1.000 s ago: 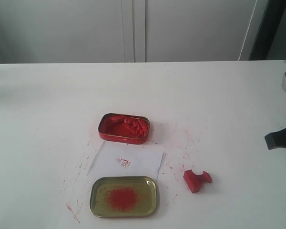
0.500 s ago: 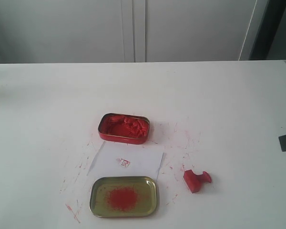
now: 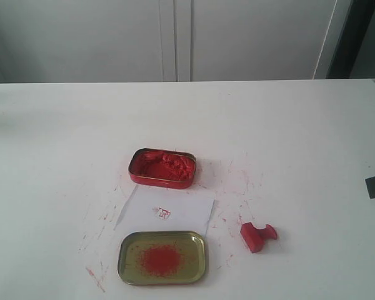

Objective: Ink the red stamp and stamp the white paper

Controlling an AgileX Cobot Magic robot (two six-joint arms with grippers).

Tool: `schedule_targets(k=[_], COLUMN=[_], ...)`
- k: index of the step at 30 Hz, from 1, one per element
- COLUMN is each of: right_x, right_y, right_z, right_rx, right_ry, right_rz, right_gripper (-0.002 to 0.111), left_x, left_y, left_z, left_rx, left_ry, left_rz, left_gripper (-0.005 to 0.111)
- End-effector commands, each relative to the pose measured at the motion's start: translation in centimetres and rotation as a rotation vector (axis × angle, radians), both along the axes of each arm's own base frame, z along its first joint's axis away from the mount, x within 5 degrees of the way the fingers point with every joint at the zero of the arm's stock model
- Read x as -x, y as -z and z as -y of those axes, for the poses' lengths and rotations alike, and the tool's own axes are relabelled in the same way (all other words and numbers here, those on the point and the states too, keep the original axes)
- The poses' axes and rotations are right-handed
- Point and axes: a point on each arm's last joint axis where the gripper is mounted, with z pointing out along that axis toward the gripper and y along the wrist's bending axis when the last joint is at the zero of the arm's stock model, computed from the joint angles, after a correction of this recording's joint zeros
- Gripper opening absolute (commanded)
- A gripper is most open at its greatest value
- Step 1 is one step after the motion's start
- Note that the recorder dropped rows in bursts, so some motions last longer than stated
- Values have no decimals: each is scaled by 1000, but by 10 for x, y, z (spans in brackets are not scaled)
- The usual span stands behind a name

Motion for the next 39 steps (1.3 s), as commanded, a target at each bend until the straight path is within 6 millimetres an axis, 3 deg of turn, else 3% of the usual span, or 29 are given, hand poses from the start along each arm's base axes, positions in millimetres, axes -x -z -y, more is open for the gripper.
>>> schedule_targets(k=[1,9,16,34,39], right_x=[10,53,81,126,135], right_y=[-10,-45,-60,-75,-57], right_z=[1,3,4,3,4], right_rx=[-3,-14,-20,-48,-48], right_ry=[7,5,5,-52,-52], right_rz=[68,313,449,656,663], right_gripper=[0,0,0,0,0], left_x=[0,0,0,0,0], left_y=[2,2,2,2,2], left_z=[0,0,0,0,0], left_rx=[15,15,15,15,15], left_ry=[-5,-5,-5,-5,-5], left_rz=[1,1,1,1,1], left_gripper=[0,0,0,0,0])
